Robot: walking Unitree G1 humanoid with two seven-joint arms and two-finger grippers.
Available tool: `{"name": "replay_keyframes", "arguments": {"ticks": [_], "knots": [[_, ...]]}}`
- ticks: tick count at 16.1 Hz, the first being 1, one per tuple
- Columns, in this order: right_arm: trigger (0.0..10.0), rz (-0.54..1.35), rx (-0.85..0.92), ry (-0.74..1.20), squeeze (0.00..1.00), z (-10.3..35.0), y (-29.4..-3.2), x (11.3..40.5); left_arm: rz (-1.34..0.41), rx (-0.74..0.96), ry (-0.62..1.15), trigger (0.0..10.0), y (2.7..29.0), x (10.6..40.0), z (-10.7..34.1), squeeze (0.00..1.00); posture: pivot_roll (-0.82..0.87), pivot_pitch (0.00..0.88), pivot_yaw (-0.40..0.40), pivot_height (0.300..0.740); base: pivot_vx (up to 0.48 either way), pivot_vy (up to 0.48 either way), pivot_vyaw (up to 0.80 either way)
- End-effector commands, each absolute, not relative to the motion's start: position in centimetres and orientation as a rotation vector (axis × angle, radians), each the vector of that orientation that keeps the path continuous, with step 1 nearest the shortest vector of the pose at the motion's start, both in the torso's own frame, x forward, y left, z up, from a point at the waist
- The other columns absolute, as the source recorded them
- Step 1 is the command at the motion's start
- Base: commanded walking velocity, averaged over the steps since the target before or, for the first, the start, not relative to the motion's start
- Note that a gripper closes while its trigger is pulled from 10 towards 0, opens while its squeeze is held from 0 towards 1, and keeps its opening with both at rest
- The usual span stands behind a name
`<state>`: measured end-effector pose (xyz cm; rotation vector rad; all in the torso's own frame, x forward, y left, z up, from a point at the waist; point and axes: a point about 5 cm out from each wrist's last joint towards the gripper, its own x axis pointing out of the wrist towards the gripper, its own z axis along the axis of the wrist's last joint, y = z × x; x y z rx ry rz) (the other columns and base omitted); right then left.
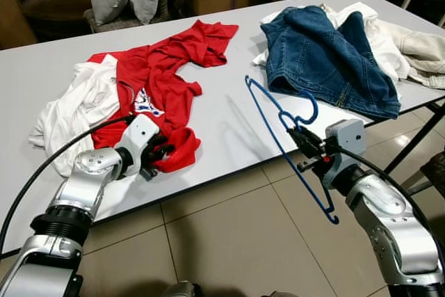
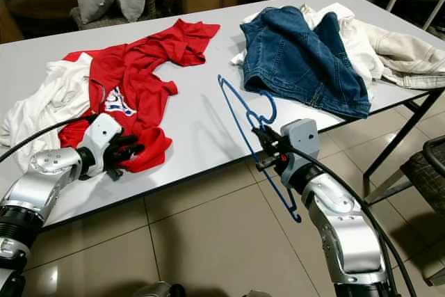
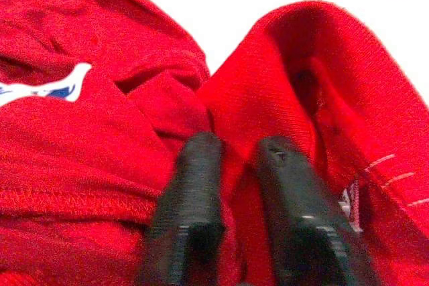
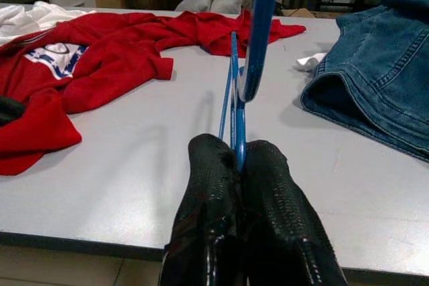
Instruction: Hang hanger
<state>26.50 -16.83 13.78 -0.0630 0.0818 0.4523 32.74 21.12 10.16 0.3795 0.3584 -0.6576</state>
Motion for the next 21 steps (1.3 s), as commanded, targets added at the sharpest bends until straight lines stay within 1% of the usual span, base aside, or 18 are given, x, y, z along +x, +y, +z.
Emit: {"name": "replay_keyframes", "arguments": {"ticks": [1, 2, 3, 4, 5, 8, 9, 11, 12, 13, 14, 15, 17, 20, 21], "knots": [[10.0, 0.453, -0.079, 0.065, 0.0, 14.0, -16.8, 26.7, -0.681, 0.395, 0.362, 0.0, 21.1, 32.8, 10.2, 0.0, -0.08, 0.035, 0.059, 0.74, 0.0, 0.0, 0.0], [10.0, 0.451, -0.08, 0.064, 0.0, 14.0, -16.8, 26.8, -0.683, 0.381, 0.359, 0.0, 21.0, 32.8, 10.2, 0.0, -0.08, 0.035, 0.059, 0.74, 0.0, 0.0, 0.0], [10.0, 0.45, -0.08, 0.063, 0.0, 14.0, -16.9, 26.8, -0.684, 0.33, 0.346, 0.0, 20.8, 32.8, 10.3, 0.0, -0.08, 0.038, 0.062, 0.74, 0.0, 0.0, 0.0], [10.0, 0.448, -0.079, 0.061, 0.0, 14.0, -16.9, 26.9, -0.688, 0.204, 0.308, 0.0, 20.3, 32.9, 10.8, 0.0, -0.07, 0.039, 0.063, 0.74, 0.0, 0.0, 0.0], [10.0, 0.441, -0.078, 0.06, 0.0, 14.0, -17.0, 27.0, -0.694, 0.028, 0.253, 0.0, 19.4, 33.0, 11.8, 0.0, -0.07, 0.04, 0.064, 0.74, 0.0, 0.0, 0.0], [10.0, 0.436, -0.077, 0.058, 0.0, 13.9, -16.9, 27.1, -0.659, -0.117, 0.173, 0.0, 19.1, 33.5, 13.0, 0.0, -0.07, 0.042, 0.071, 0.74, 0.0, 0.0, 0.0], [10.0, 0.436, -0.078, 0.056, 0.0, 13.9, -16.9, 27.1, -0.642, -0.136, 0.147, 0.0, 19.2, 33.7, 13.4, 0.0, -0.07, 0.042, 0.074, 0.74, 0.0, 0.0, 0.0], [10.0, 0.426, -0.083, 0.047, 0.0, 14.1, -17.1, 27.0, -0.576, -0.194, 0.035, 0.0, 19.9, 34.3, 15.6, 0.0, -0.08, 0.042, 0.077, 0.74, 0.0, 0.0, 0.0], [10.0, 0.419, -0.086, 0.049, 0.0, 14.1, -17.5, 26.8, -0.599, 0.047, 0.032, 0.0, 20.2, 34.0, 15.9, 0.0, -0.08, 0.042, 0.082, 0.74, 0.0, 0.0, 0.0], [10.0, 0.415, -0.087, 0.051, 0.0, 14.0, -17.7, 26.8, -0.65, 0.18, 0.068, 0.9, 20.1, 33.6, 15.5, 0.0, -0.08, 0.043, 0.081, 0.74, 0.0, 0.0, 0.0], [10.0, 0.411, -0.091, 0.056, 0.0, 13.9, -17.9, 26.7, -0.772, 0.29, 0.156, 10.0, 20.2, 32.5, 14.6, 1.0, -0.08, 0.045, 0.085, 0.74, 0.0, 0.0, 0.0], [10.0, 0.411, -0.096, 0.059, 0.0, 13.9, -18.0, 26.6, -0.829, 0.329, 0.186, 10.0, 20.6, 32.0, 14.5, 1.0, -0.08, 0.049, 0.086, 0.74, 0.0, 0.0, 0.0], [10.0, 0.413, -0.102, 0.06, 0.0, 14.0, -18.2, 26.6, -0.828, 0.402, 0.228, 10.0, 21.4, 32.1, 14.3, 1.0, -0.08, 0.053, 0.086, 0.74, 0.0, 0.0, 0.0], [10.0, 0.426, -0.112, 0.063, 0.0, 14.0, -18.2, 26.5, -0.903, 0.379, 0.332, 10.0, 21.1, 31.9, 12.7, 1.0, -0.09, 0.058, 0.084, 0.74, 0.0, 0.0, 0.0], [10.0, 0.427, -0.114, 0.063, 0.0, 14.0, -18.2, 26.5, -0.91, 0.362, 0.342, 10.0, 21.0, 31.9, 12.5, 1.0, -0.1, 0.057, 0.085, 0.74, 0.0, 0.0, 0.0]]}}
